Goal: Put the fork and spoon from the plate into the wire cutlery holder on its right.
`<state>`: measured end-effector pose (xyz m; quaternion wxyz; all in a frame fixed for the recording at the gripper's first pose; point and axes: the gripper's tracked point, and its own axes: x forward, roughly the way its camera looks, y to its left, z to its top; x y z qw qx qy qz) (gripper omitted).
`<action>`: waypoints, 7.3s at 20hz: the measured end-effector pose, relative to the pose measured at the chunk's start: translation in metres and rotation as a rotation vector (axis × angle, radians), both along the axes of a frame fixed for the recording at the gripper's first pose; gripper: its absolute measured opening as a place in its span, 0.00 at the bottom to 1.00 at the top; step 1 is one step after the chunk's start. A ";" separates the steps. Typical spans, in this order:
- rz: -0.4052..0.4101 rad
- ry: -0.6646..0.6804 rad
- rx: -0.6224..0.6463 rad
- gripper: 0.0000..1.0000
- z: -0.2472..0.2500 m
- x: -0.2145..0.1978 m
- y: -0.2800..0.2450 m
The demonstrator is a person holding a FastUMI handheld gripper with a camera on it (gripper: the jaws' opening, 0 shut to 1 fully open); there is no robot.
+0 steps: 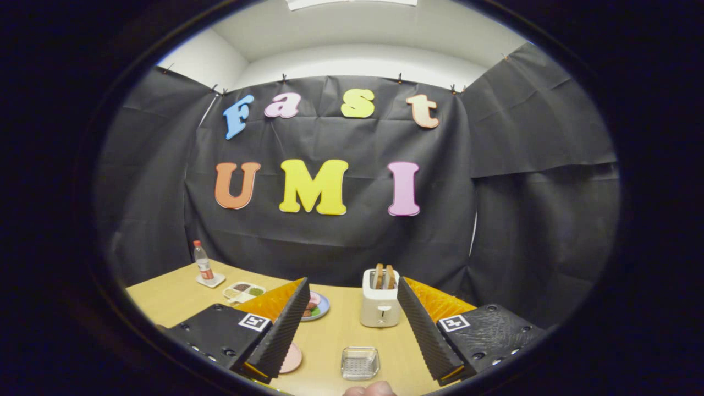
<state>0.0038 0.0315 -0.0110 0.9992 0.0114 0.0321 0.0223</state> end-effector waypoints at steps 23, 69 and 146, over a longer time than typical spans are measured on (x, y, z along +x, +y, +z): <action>0.194 0.670 -0.103 0.96 -0.252 -0.001 0.174; 0.056 1.410 0.061 0.01 -0.152 -0.020 -0.017; 0.048 0.975 -0.010 0.01 -0.323 -0.008 0.217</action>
